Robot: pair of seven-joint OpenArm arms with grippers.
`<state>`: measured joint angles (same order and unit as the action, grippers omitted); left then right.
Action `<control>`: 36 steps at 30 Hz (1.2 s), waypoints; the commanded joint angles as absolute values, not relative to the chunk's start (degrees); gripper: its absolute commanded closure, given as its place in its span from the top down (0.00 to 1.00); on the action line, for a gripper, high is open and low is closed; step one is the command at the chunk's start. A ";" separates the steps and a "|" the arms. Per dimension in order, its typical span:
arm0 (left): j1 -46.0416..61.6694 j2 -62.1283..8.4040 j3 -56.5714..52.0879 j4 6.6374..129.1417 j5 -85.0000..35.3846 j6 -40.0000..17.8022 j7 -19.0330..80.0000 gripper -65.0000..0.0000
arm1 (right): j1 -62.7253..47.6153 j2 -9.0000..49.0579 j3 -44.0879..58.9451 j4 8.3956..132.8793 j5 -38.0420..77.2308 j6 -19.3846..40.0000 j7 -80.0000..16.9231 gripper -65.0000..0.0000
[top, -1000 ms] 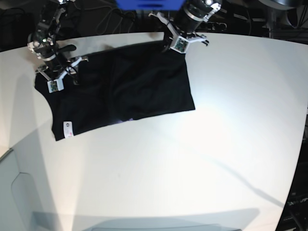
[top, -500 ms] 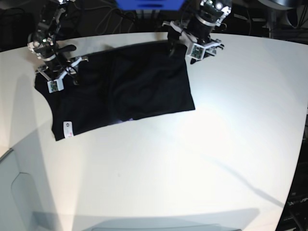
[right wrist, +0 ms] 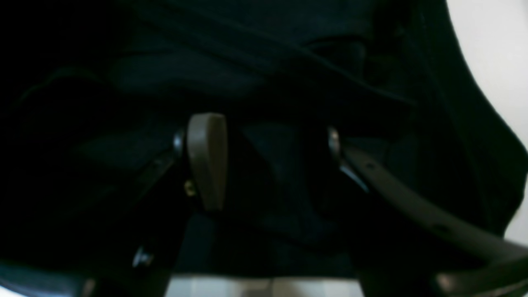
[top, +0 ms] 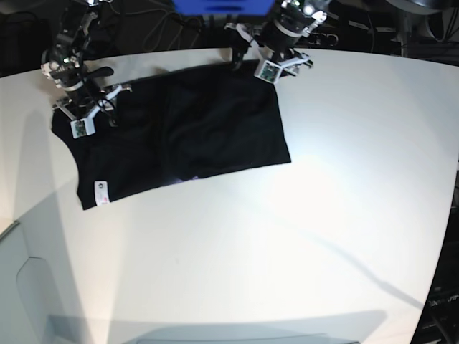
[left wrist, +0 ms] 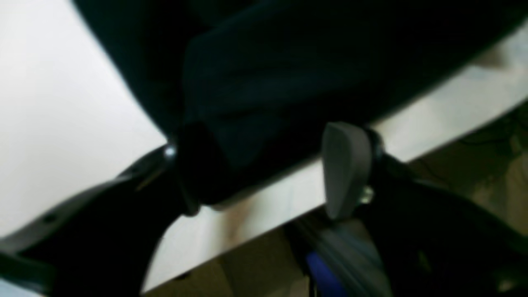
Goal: Fold the T-shirt properly
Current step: 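Release the fold and smooth the folded edge with the left gripper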
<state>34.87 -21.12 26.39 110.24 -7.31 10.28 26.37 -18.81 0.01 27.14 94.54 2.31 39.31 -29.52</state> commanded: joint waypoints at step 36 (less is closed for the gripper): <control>37.49 -25.80 31.43 116.09 -7.43 10.51 25.01 0.56 | -18.42 -0.13 26.86 93.93 -0.04 40.00 -35.03 0.48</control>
<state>36.38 -25.43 31.09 114.93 -7.22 11.20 25.10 -17.80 -0.01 27.07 94.54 2.02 39.38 -30.39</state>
